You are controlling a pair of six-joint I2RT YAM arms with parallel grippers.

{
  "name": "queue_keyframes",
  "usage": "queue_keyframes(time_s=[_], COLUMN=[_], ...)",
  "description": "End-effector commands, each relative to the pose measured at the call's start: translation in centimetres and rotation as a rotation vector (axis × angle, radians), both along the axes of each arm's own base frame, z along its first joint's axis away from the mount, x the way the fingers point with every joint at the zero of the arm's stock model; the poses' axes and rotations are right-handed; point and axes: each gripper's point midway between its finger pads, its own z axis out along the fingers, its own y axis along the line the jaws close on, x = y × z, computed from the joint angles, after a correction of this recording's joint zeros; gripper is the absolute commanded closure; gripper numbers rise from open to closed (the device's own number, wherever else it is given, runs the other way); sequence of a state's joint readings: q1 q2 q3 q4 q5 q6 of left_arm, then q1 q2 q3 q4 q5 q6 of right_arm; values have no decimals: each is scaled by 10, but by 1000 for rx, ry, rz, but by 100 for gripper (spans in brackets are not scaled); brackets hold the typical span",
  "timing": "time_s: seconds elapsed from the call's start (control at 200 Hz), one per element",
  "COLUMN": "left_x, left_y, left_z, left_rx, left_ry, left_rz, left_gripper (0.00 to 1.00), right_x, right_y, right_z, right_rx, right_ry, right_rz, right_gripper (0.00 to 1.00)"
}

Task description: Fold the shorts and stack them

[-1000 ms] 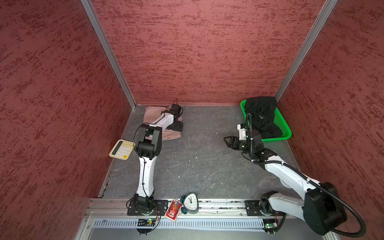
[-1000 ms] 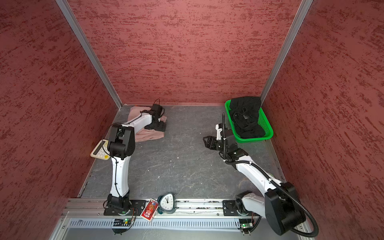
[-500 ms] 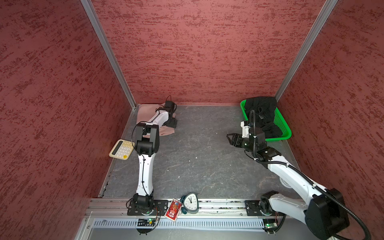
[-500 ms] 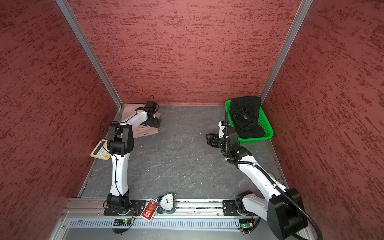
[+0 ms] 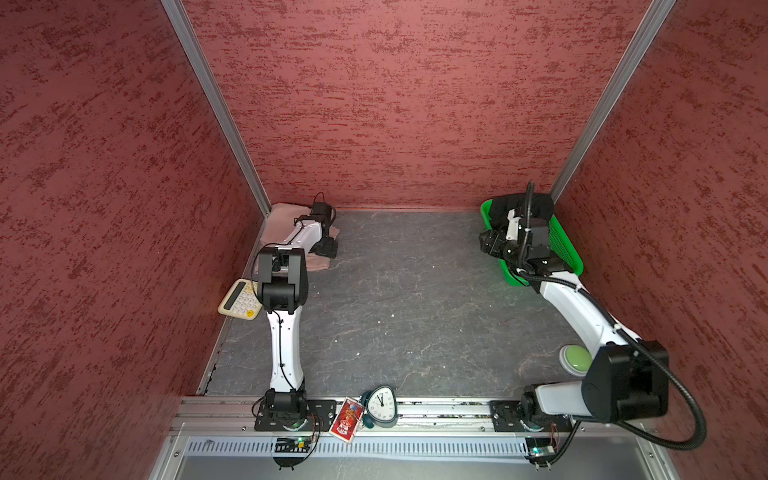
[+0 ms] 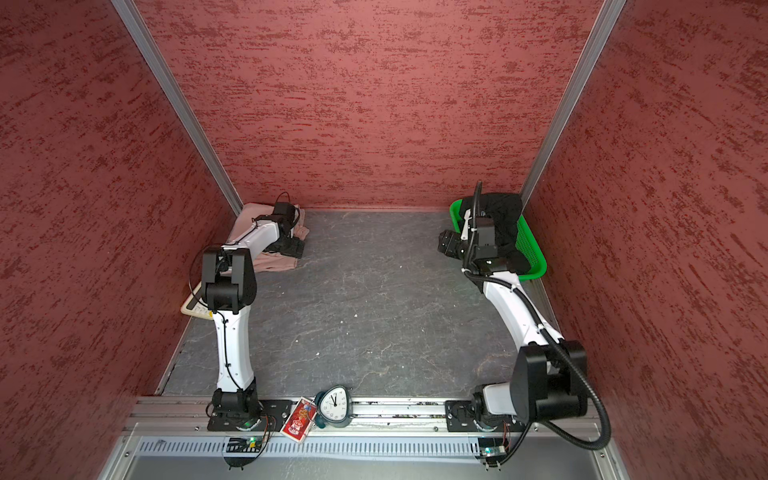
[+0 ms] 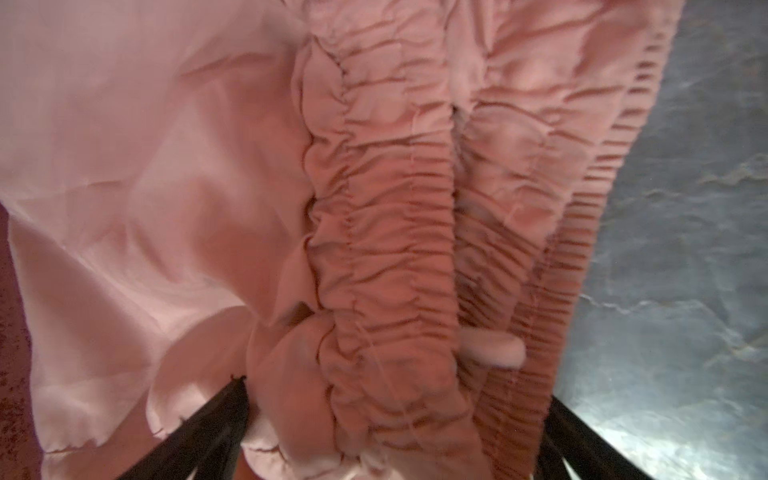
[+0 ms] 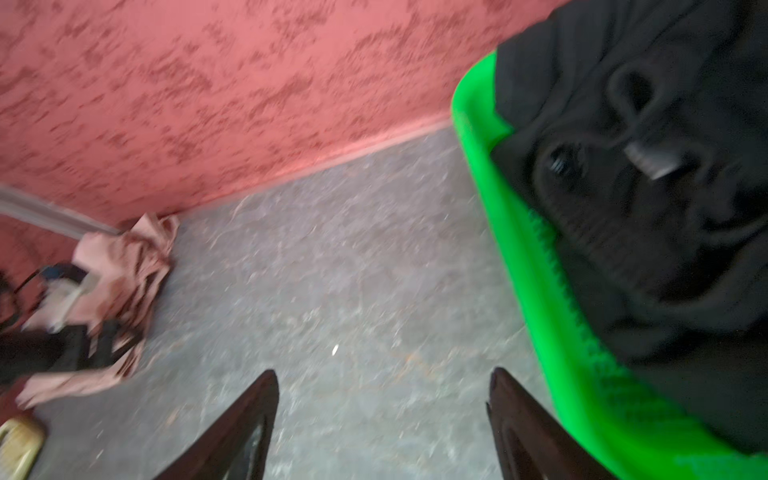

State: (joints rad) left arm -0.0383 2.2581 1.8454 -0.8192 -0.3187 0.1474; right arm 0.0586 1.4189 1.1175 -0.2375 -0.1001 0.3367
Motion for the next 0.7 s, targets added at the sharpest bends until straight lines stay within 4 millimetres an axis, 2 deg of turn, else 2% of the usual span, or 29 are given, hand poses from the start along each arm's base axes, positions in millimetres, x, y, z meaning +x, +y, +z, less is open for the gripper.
queue_keyframes(time_s=[0.0, 0.15, 0.235, 0.311, 0.356, 0.461, 0.576, 0.696], left_x=[-4, -15, -28, -44, -54, -77, -101, -127], left_y=[-7, -29, -36, -52, -61, -82, -99, -115], left_z=[64, 126, 160, 179, 185, 194, 196, 194], left_rx=[-53, -200, -279, -379, -433, -565, -687, -733], left_ry=[-95, -222, -305, -350, -369, -405, -437, -458], left_rz=[12, 12, 17, -17, -29, -61, -74, -119], left_gripper=[1, 1, 1, 1, 1, 1, 1, 1], right_x=[19, 58, 83, 98, 102, 105, 97, 92], right_y=[-54, -101, -123, -141, -148, -158, -169, -170], right_z=[-2, -14, -40, -62, -74, -88, -93, -96], right_rx=[-55, -80, -92, -102, -133, -203, -271, -293], right_ry=[13, 19, 80, 156, 201, 271, 311, 328], right_rz=[-138, -257, -279, -292, -303, -307, -336, -330], right_gripper=[19, 18, 16, 14, 13, 12, 11, 10])
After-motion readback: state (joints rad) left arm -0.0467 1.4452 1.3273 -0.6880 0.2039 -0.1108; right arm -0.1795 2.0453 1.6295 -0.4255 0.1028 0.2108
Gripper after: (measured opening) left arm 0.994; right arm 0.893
